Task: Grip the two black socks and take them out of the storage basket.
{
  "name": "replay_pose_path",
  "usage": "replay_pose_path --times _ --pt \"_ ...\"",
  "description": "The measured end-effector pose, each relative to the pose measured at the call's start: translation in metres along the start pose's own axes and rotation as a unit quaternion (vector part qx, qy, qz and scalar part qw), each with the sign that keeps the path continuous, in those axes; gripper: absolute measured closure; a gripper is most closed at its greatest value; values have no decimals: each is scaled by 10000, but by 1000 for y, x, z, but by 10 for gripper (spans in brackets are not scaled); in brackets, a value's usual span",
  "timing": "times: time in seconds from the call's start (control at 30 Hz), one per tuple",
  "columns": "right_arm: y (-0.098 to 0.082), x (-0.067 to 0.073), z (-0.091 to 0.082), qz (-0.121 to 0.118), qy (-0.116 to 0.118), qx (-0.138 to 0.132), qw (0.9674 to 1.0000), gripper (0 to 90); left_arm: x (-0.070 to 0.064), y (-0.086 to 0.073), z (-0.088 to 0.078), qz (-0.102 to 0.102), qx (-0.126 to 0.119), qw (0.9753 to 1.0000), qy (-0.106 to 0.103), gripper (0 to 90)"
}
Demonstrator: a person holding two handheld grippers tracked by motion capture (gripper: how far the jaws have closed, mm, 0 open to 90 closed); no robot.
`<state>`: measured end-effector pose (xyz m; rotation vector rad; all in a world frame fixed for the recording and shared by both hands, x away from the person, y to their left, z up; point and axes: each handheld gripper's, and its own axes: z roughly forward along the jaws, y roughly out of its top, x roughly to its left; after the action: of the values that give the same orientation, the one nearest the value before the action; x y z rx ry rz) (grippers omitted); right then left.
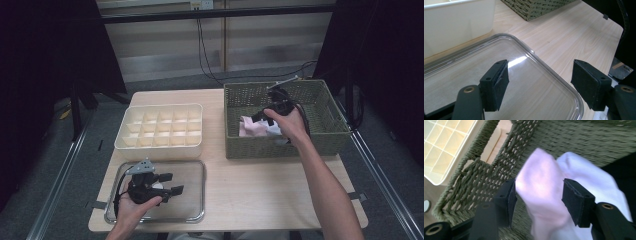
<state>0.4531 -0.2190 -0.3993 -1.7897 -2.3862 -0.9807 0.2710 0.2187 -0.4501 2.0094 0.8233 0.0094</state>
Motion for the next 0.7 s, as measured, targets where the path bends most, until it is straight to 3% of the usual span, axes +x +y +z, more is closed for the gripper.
replay_pose_path --times 0.13,0.2,0.4,0.47,0.63,0.7 --pt "8 8 17 -110 -205 311 9992 395 0 0 -1 29 -13 10000 -7 298" --pt "11 8 23 -108 -133 341 9993 394 1 0 -2 14 -18 10000 -8 298" --pt "21 6 37 -56 -363 538 9979 389 3 -1 -3 7 -25 10000 -10 298" --pt "24 6 41 -6 -361 587 9976 394 3 -1 -4 14 -17 10000 -7 297" --pt "29 -4 51 251 -454 1077 9928 391 3 -2 -6 8 -64 10000 -12 297" --pt "30 -6 54 341 -531 1101 9919 404 4 -1 -7 43 -51 10000 -17 297"
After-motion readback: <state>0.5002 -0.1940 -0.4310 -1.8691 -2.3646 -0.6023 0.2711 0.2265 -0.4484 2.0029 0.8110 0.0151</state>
